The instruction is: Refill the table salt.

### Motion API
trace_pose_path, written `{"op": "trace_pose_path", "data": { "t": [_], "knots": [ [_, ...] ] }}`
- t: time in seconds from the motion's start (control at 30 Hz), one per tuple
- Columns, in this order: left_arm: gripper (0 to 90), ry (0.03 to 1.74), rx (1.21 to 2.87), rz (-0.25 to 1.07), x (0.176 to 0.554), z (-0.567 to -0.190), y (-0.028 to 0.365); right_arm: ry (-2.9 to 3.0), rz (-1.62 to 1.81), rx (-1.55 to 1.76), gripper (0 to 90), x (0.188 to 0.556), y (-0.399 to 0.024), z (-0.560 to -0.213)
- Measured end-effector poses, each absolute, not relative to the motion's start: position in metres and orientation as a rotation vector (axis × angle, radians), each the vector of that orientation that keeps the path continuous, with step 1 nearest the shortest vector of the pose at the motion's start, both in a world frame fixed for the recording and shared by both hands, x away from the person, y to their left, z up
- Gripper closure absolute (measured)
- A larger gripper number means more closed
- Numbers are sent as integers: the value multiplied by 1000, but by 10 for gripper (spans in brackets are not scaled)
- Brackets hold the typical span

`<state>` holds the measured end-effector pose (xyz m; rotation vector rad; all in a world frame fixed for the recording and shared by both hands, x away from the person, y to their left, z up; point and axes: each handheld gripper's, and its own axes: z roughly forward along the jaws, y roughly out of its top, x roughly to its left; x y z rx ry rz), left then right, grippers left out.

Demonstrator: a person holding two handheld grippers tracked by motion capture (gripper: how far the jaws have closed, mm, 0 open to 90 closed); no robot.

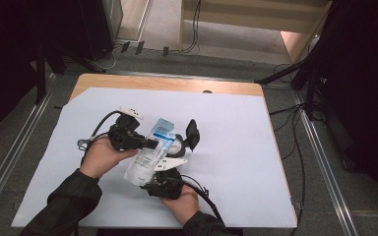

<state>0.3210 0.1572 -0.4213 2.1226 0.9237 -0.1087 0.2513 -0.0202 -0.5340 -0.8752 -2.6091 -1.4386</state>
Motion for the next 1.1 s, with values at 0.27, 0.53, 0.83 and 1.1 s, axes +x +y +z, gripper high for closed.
{"op": "trace_pose_path", "data": {
  "t": [0.27, 0.53, 0.83, 1.1],
  "knots": [
    [900, 889, 2097, -113, 314, -412, 166, -2611, -1413, -881, 632, 253, -19, -535],
    [900, 884, 2090, -100, 307, -407, 175, -2606, -1403, -880, 636, 253, -19, -535],
    [900, 879, 2069, -53, 297, -398, 183, -2595, -1411, -866, 639, 253, -16, -532],
    [900, 886, 2040, -19, 295, -389, 194, -2603, -1399, -852, 621, 252, -17, -527]
  ]
}}
